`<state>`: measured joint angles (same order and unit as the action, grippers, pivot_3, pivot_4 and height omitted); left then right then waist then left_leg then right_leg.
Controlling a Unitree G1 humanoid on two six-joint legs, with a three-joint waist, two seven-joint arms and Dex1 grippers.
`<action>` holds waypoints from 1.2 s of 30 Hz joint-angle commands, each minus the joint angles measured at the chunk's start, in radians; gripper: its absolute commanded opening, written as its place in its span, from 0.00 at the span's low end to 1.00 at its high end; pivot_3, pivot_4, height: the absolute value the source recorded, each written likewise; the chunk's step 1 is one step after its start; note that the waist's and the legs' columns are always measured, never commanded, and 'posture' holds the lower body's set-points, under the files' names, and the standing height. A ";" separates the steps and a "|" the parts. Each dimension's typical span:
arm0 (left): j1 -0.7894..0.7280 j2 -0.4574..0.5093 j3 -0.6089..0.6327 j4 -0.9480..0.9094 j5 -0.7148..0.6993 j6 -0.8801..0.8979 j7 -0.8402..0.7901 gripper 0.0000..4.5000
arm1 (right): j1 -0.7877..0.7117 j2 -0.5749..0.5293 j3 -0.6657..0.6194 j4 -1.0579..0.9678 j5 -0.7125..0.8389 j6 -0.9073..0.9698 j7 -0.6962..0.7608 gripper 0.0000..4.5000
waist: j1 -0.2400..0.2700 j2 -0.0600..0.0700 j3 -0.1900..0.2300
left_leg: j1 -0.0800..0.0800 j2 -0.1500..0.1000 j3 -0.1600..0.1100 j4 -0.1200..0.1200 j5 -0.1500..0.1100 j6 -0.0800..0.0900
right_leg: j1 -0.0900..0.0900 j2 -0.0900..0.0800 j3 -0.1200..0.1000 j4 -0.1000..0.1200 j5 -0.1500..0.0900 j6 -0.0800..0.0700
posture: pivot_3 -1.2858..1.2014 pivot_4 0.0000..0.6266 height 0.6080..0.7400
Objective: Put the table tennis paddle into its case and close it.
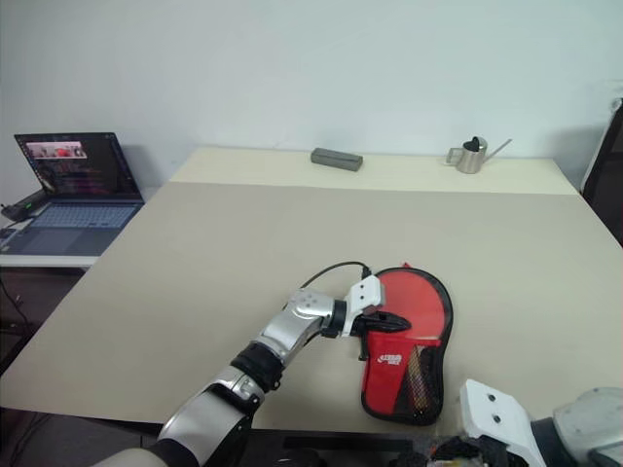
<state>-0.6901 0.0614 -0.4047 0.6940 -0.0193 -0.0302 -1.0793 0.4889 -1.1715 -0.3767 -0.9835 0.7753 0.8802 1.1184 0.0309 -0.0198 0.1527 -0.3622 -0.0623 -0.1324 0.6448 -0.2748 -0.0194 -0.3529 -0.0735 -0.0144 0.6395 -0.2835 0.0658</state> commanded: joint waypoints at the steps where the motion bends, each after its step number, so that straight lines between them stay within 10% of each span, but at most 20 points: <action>1: 0.058 0.016 -0.057 0.109 0.082 0.042 0.011 0.00 | -0.041 -0.004 -0.070 0.024 0.080 0.000 0.043 0.79 | 0.000 0.000 0.000 | 0.000 0.000 0.000 0.000 0.000 0.000 | 0.000 0.000 0.000 0.000 0.000 0.000 | 0.52 0.24 1.00; 20: 0.057 0.008 0.000 0.036 0.024 0.082 0.004 0.00 | -0.526 0.132 0.122 0.534 -0.094 -0.185 -0.073 0.79 | -0.003 0.000 0.001 | -0.001 -0.001 0.000 0.000 0.000 0.000 | -0.003 -0.002 0.001 0.000 0.000 0.000 | 0.52 0.24 1.00; 36: 0.144 0.173 0.177 -0.534 -0.205 0.402 -0.010 0.00 | -0.888 0.472 0.275 0.959 -0.288 -0.410 -0.194 0.79 | -0.036 0.006 0.011 | -0.018 0.000 0.003 0.000 0.003 -0.004 | -0.029 0.002 0.004 0.006 0.004 -0.009 | 0.52 0.24 1.00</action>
<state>-0.5449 0.2347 -0.2710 0.2399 -0.1695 0.3384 -1.0980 -0.3669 -0.7110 -0.1026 -0.0377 0.4984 0.5134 0.9324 -0.0047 -0.0142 0.1635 -0.3815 -0.0620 -0.1288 0.6444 -0.2719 -0.0236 -0.3830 -0.0719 -0.0101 0.6454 -0.2790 0.0569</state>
